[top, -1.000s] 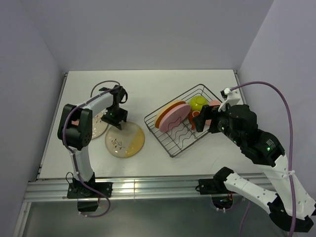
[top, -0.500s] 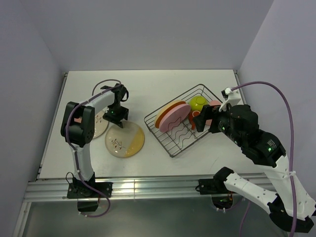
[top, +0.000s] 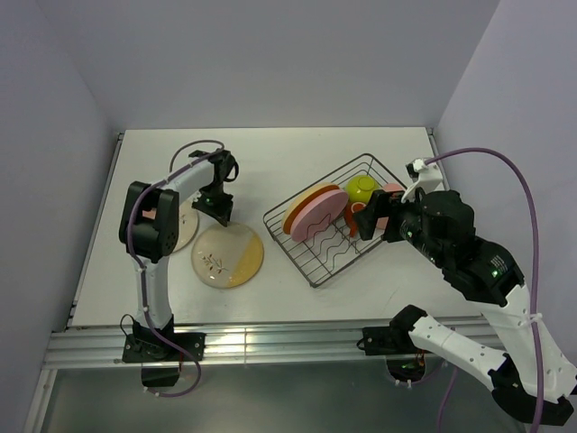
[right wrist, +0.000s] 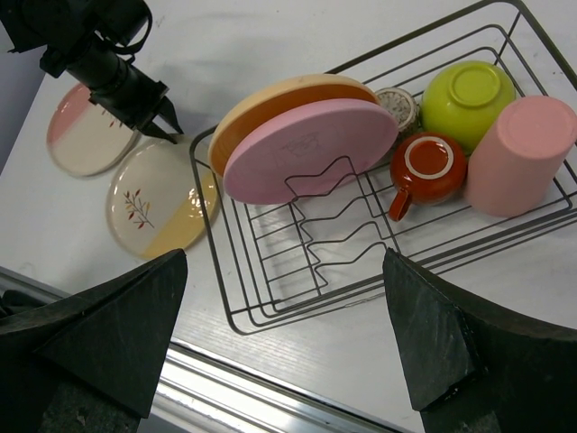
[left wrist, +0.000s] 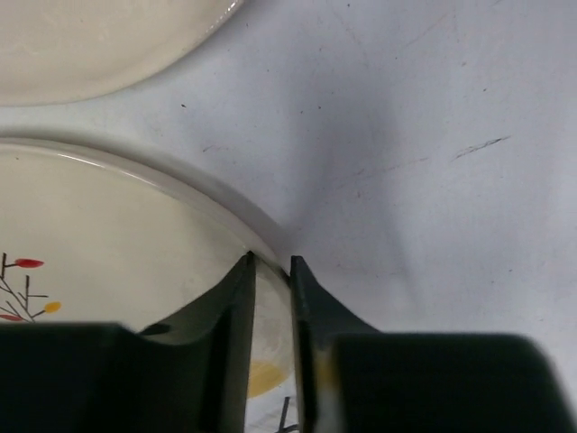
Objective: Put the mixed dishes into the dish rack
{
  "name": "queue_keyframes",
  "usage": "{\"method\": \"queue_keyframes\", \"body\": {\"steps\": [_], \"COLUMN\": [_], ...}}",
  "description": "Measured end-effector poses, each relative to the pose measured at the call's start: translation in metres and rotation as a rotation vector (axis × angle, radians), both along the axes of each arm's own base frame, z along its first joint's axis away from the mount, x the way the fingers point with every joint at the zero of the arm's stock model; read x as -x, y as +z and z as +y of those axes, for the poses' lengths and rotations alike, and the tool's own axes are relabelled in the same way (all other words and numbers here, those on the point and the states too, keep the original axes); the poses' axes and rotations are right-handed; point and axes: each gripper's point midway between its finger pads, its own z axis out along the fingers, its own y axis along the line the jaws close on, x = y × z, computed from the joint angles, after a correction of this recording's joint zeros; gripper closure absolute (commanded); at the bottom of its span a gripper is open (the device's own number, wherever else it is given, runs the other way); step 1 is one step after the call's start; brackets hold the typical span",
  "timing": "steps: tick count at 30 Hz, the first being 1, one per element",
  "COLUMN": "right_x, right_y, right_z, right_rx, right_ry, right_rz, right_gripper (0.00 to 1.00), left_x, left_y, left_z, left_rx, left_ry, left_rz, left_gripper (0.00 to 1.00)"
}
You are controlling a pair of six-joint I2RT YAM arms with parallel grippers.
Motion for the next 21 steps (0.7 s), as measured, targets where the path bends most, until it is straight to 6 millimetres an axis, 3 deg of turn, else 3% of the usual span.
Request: {"method": "queue_keyframes", "body": {"steps": [1, 5, 13, 21], "right_x": [0.0, -0.001, 0.0, 0.003], "right_y": [0.0, -0.001, -0.003, -0.003], "right_z": [0.0, 0.001, 0.008, 0.044], "right_rx": [0.001, 0.007, 0.006, 0.03], "right_ry": [0.0, 0.002, 0.035, 0.154], "right_rz": [0.001, 0.004, 0.017, 0.033], "right_gripper": [0.04, 0.04, 0.05, 0.05], "left_x": [-0.001, -0.001, 0.006, 0.007], "left_y": [0.0, 0.0, 0.001, 0.005], "left_z": [0.0, -0.001, 0.0, 0.01], "left_rx": [-0.001, 0.001, -0.004, -0.04], "left_ry": [0.004, 0.019, 0.009, -0.007], "left_rz": [-0.004, -0.002, 0.01, -0.041], "left_gripper": [0.88, 0.99, 1.0, 1.0]}}
